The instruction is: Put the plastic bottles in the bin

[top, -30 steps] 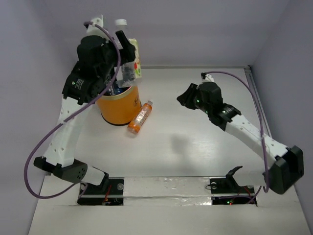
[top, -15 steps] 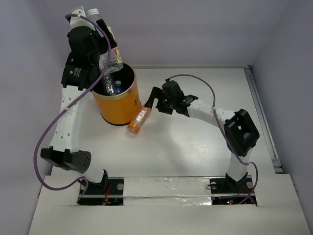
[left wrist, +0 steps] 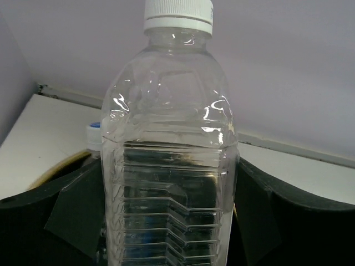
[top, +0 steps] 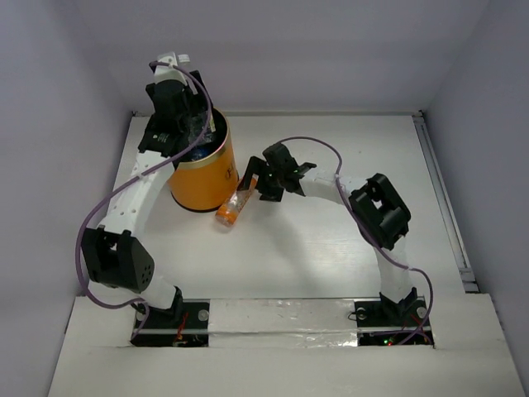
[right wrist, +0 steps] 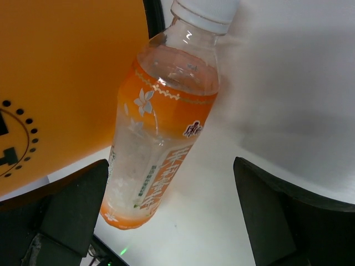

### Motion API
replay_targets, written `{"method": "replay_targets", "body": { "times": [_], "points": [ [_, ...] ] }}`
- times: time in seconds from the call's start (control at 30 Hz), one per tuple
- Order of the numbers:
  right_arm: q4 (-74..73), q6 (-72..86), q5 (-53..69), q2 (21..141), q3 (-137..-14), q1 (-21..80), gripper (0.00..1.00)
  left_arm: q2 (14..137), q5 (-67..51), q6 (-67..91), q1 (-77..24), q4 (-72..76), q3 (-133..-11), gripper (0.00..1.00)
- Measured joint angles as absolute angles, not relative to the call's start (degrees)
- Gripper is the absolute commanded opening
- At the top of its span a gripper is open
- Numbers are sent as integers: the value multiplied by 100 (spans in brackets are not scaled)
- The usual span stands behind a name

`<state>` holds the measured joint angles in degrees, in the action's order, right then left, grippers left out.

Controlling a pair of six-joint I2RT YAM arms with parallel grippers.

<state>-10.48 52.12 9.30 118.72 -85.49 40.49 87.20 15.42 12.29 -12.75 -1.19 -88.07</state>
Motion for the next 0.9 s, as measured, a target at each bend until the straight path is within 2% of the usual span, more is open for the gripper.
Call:
{"method": "replay_targets", "body": {
  "times": [0.07, 0.13, 0.17, 0.2, 0.4, 0.47, 0.57, 0.63, 0.67, 0.73, 0.9],
  "points": [
    [-1033, 5231, 978, 11979, -8615, 4049, 100, 8680, 1511, 1210, -1295, 148, -8453, 58],
    [-1028, 5240, 1015, 12062, -8672, 4049, 100, 8558, 1444, 1212, -1313, 427, -8034, 64],
    [-1024, 5249, 1033, 12097, -8709, 4049, 100, 8477, 1409, 1216, -1321, 528, -7854, 69],
    [-1026, 5253, 1050, 12136, -8759, 4049, 100, 8364, 1385, 1225, -1332, 655, -7647, 79],
    [-967, 5299, 1144, 12401, -9052, 4049, 94, 7762, 1409, 1269, -1310, 1044, -6812, 99],
    [-941, 5360, 1162, 12453, -9063, 4049, 91, 7669, 1404, 1284, -1302, 1076, -6748, 99],
    [-871, 5441, 1192, 12532, -9072, 4049, 81, 7516, 1380, 1306, -1302, 1055, -6718, 99],
    [-801, 5509, 1212, 12567, -9070, 4049, 64, 7400, 1352, 1326, -1306, 1007, -6729, 99],
    [-753, 5548, 1214, 12573, -9070, 4049, 51, 7349, 1347, 1339, -1306, 967, -6744, 99],
    [-635, 5596, 1173, 12549, -9000, 4051, 47, 7262, 1310, 1369, -1306, 821, -6845, 99],
    [-311, 5629, 993, 12160, -8337, 4053, 46, 7039, 1199, 1417, -1308, 491, -7201, 99]
  ]
}}
